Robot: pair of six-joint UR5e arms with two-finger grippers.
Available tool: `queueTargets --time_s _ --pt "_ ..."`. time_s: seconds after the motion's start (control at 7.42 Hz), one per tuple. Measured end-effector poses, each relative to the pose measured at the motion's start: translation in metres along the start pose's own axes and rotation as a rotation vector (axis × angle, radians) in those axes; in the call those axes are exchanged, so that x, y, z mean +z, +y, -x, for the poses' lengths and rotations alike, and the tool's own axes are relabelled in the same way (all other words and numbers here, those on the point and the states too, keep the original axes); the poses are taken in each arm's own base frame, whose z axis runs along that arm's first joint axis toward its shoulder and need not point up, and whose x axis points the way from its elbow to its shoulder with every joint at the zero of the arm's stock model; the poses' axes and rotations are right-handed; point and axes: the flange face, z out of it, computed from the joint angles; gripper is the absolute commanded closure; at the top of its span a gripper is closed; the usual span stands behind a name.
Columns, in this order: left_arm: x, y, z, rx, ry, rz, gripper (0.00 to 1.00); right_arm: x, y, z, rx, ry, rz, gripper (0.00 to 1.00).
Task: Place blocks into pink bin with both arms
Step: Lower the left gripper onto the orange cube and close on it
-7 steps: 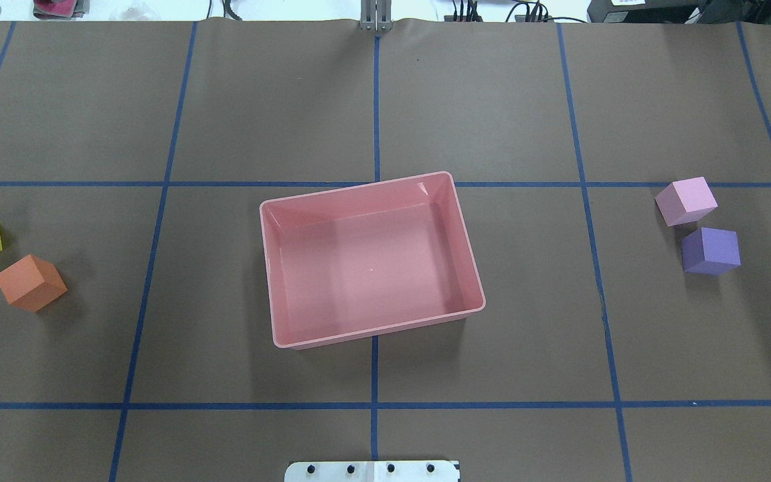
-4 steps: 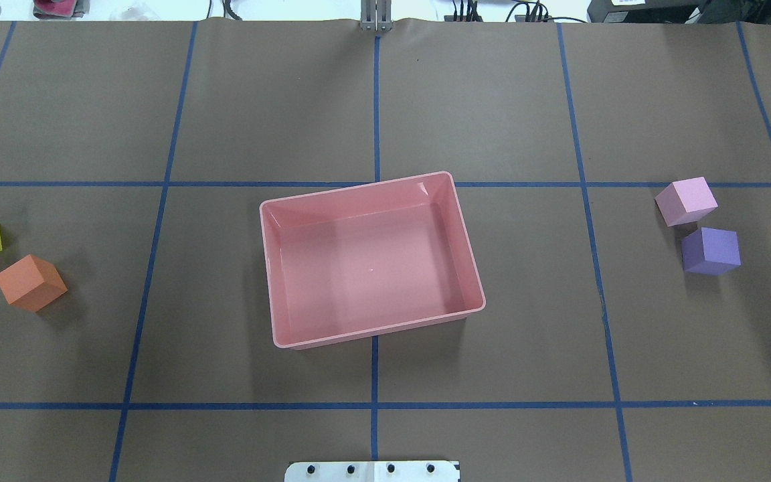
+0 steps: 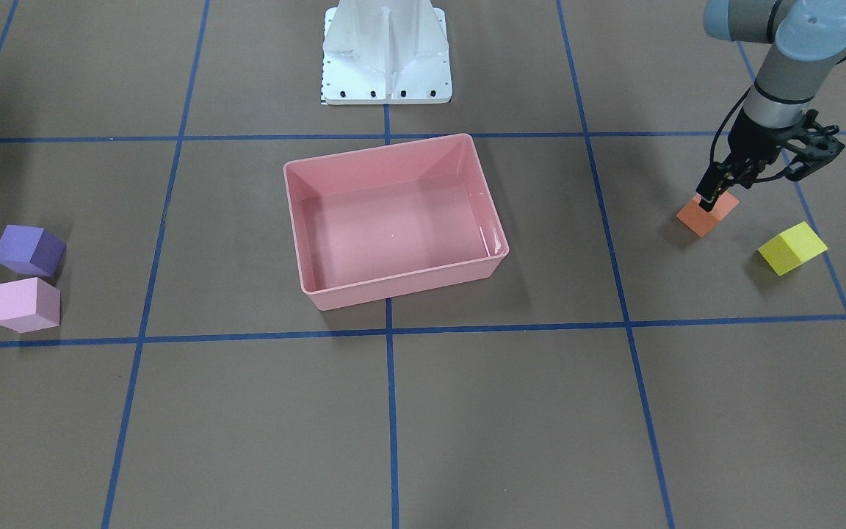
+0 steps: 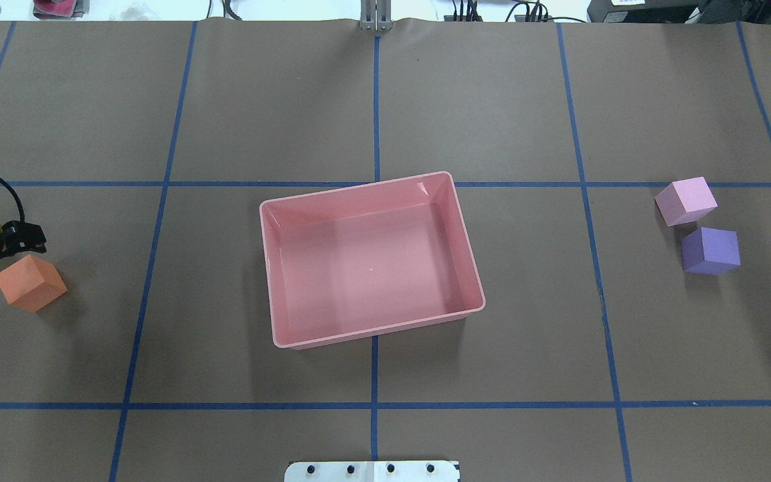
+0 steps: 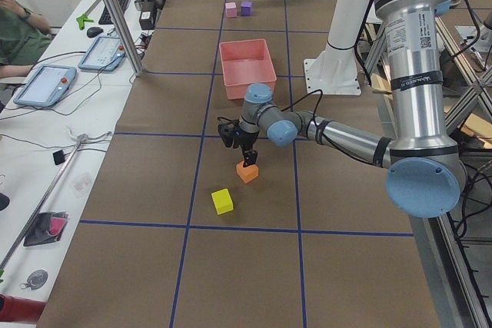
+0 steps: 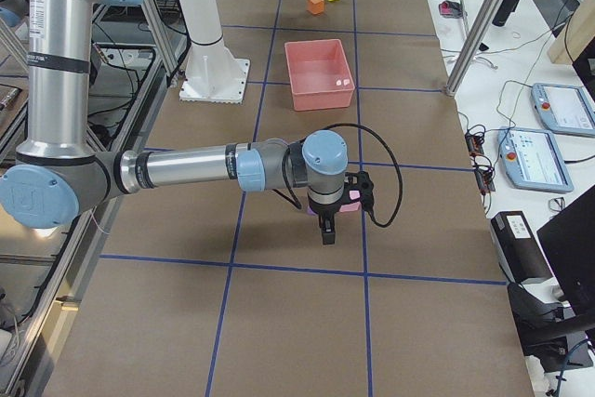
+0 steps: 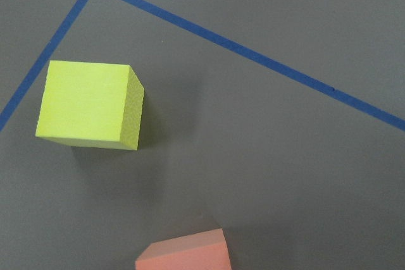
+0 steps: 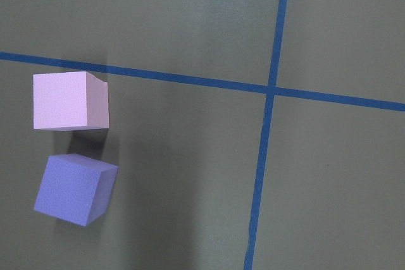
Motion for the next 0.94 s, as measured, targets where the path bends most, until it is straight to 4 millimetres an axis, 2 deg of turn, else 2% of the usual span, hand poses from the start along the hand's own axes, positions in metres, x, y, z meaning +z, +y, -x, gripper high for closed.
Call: queueTargets --time_s 0.27,0.81,0.94 --pt "0.014 0.009 0.004 0.013 -0.028 0.015 0.00 -0.001 -0.002 0.002 0.010 -0.007 -0.003 0.00" --pt "0.033 0.010 0.009 0.017 -0.054 0.029 0.00 -0.003 -0.003 0.004 0.020 -0.014 -0.006 0.00" --pt "0.038 0.010 0.011 0.016 -0.061 0.033 0.10 -0.003 -0.003 0.004 0.020 -0.014 -0.006 0.00"
